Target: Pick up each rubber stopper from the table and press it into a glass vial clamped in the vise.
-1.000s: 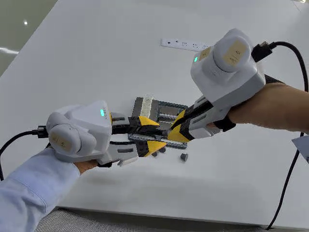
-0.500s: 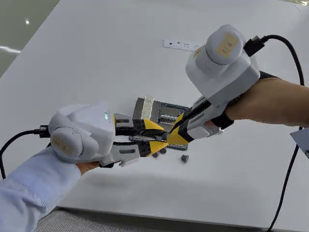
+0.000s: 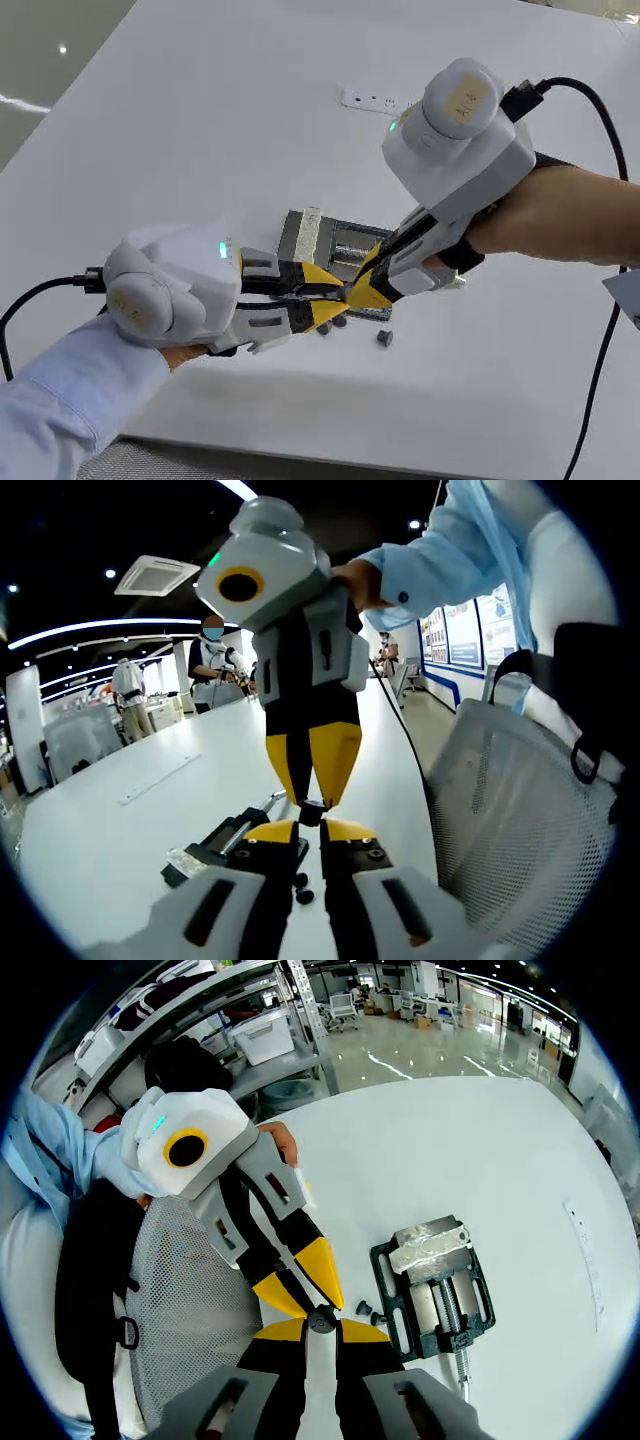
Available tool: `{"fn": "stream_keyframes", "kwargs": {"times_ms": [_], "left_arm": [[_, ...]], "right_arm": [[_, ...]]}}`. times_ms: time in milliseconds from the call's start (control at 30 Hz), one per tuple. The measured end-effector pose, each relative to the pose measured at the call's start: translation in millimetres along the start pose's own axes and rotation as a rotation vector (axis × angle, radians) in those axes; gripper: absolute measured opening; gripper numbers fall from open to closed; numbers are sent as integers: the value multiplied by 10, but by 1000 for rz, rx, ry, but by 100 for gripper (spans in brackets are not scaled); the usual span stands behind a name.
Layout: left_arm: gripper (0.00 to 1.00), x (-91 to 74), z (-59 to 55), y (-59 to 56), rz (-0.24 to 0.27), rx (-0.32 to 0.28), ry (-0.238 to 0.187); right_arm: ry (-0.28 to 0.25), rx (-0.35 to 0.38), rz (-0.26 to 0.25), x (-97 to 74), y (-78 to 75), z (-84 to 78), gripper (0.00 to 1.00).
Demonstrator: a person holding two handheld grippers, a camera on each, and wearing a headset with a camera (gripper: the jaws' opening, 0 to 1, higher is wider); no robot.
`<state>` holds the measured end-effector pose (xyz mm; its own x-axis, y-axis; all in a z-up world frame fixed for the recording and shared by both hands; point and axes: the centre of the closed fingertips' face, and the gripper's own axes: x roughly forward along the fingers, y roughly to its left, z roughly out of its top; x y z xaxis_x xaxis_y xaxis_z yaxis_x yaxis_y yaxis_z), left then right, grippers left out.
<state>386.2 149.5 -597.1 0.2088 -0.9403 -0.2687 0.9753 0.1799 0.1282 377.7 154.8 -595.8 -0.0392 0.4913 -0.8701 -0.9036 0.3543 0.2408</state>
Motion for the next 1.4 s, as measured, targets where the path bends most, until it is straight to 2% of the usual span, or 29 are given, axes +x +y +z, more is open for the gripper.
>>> {"fn": "stream_keyframes", "kwargs": {"times_ms": [67,233,367,433,700,733,767,867,900,933,967,1000,1067,1400], "left_arm": [[4,1,15,-14,-5,-9,-14],[3,-3,20,-20,-8,0,-17],[2,-11,17,-11,-9,-29,-24],[2,-18,19,2,-6,-63,-35],[1,-37,15,27,-18,-180,-69],[0,-45,-6,-54,-59,-229,-59],[0,-41,-8,-7,-38,-217,-63],[0,-44,16,-31,-45,-218,-73],[0,-37,2,-39,-43,-205,-66],[0,-36,12,-55,-53,-210,-72],[0,-31,15,-60,-55,-215,-71],[0,-26,8,-57,-48,-191,-65],[0,-30,18,-61,-55,-203,-69],[0,-34,7,-14,-43,-171,-53]], "right_arm": [[4,19,17,-6,10,-7,7],[7,33,29,-9,6,9,7],[2,35,32,-10,1,28,7],[-5,20,27,-15,11,44,7],[-22,-128,-7,-21,26,91,8],[-16,-157,-28,-23,-4,94,8],[-2,-188,-16,-28,18,74,8],[-7,-170,16,-15,97,71,7],[-7,-188,-5,-6,84,70,7],[-9,-196,-4,-2,94,73,7],[-7,-178,6,0,105,70,7],[-7,-165,3,0,86,75,7],[-9,-145,15,-8,108,82,6],[-7,-128,24,-13,70,95,6]]}}
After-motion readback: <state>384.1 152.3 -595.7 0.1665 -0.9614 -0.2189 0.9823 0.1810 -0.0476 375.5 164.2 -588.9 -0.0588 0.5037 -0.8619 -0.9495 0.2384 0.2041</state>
